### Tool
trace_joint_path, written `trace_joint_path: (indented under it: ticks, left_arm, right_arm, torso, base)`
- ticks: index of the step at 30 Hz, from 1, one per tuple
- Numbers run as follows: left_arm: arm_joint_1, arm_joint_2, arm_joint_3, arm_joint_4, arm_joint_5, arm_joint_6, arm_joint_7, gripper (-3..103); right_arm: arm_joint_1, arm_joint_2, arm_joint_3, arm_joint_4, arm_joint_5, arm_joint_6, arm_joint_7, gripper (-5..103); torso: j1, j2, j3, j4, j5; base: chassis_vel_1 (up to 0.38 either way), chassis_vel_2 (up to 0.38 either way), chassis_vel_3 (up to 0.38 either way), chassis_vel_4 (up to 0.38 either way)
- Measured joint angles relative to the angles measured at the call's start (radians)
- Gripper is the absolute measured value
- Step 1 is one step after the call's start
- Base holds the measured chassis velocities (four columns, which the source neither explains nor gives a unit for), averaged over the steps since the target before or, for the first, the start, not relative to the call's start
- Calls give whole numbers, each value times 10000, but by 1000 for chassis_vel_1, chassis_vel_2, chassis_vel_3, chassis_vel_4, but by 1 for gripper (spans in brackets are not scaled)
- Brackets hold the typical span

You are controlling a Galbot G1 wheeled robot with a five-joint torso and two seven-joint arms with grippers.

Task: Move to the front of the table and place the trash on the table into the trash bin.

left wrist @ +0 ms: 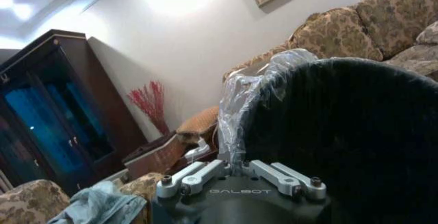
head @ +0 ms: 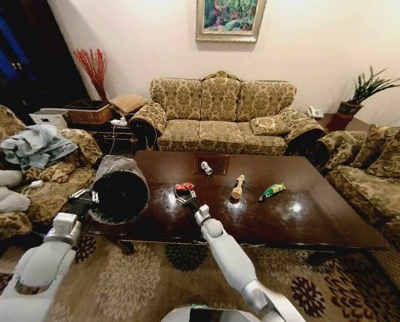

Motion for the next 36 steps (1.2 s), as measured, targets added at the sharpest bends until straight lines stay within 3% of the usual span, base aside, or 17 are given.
trace_joint_path:
  ticks: [5, 8, 18, 26, 32, 36]
  left_arm:
    - [31, -10, -26, -36, -5, -12, 5, 2]
    - [39, -25, -27, -47, -5, -22, 16, 2]
    - [54, -97, 57, -114, 31, -27, 74, 2]
    - [91, -116, 2, -188, 30, -27, 84, 2]
    - [108, -140, -18, -219, 16, -50, 84, 2]
    - [142, -154, -20, -228, 13, -67, 84, 2]
  right_arm:
    - [71, 0, -11, -251, -38, 13, 22, 99]
    - [130, 0, -9, -481, -145, 108, 161, 100]
    - [1177, 0, 769, -2590, -456, 493, 575, 100]
    - [1251, 1, 582, -2851, 503, -78, 122, 100]
    - [1184, 1, 535, -2973, 543, -221, -3, 103]
    - [1267, 0, 474, -3053, 635, -476, 107, 95]
  torso:
    - [-2, 1, -1, 1, 0]
    - [-1, 1, 0, 1, 0]
    - [18, -5, 8, -5, 0]
    - [-12, 3, -5, 5, 0]
    - [0, 1, 0, -1, 0]
    - [8, -2, 3, -5, -1]
  base:
    - [-76, 73, 74, -63]
    - [-128, 145, 141, -147]
    - [-147, 134, 136, -131]
    - [7, -4, -2, 7]
    - [9, -3, -6, 10]
    - [0, 0, 0, 0]
